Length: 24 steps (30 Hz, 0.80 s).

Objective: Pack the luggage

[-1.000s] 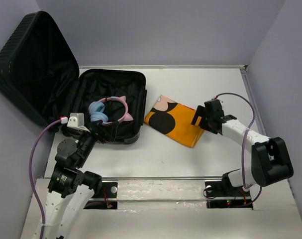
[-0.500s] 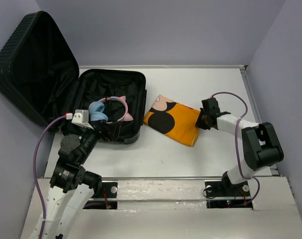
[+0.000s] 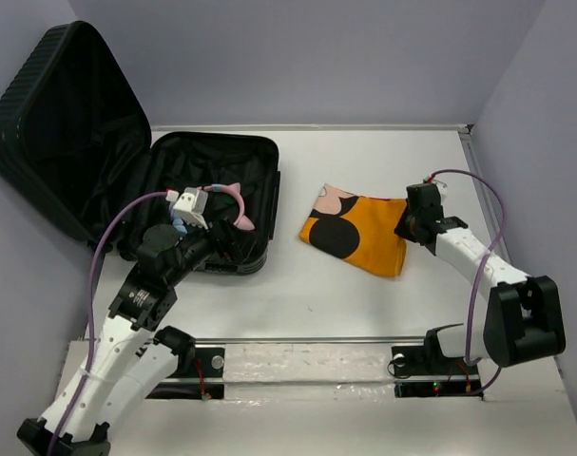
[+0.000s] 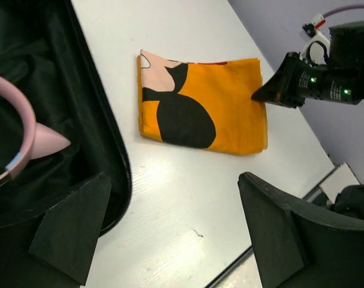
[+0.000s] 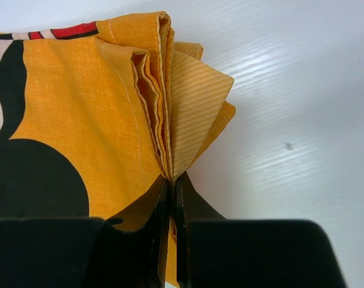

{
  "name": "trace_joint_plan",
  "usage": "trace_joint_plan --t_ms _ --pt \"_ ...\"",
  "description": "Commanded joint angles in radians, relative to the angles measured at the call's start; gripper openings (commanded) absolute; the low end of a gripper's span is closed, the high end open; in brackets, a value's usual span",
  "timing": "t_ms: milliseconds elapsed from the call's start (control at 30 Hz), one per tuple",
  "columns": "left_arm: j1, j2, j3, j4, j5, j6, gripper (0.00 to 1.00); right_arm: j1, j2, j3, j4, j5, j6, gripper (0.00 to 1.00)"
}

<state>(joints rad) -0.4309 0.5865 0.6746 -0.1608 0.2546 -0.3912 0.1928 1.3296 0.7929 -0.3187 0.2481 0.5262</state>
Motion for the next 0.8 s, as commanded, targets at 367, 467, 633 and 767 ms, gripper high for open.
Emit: trace_joint_plan --t_ms 367,467,633,767 --pt "-0.539 0.821 0.466 0.038 -0.655 0.008 0.99 -0.029 -0.109 -0.034 -0.040 0.117 -0.081 0.07" --pt "-0.539 1.025 0.624 0.007 -0.664 0.038 0.99 -0.029 -0.119 -0.040 -0.022 0.077 -0.075 0.07" --pt "-0.500 1.285 0.862 -0.075 -0.637 0.077 0.98 -0.029 -0.124 -0.054 0.003 0.019 -0.074 0.07" --pt "-0.456 1.490 1.066 -0.131 -0.598 0.095 0.97 -0.029 -0.132 -0.060 0.010 0.016 -0.080 0.07"
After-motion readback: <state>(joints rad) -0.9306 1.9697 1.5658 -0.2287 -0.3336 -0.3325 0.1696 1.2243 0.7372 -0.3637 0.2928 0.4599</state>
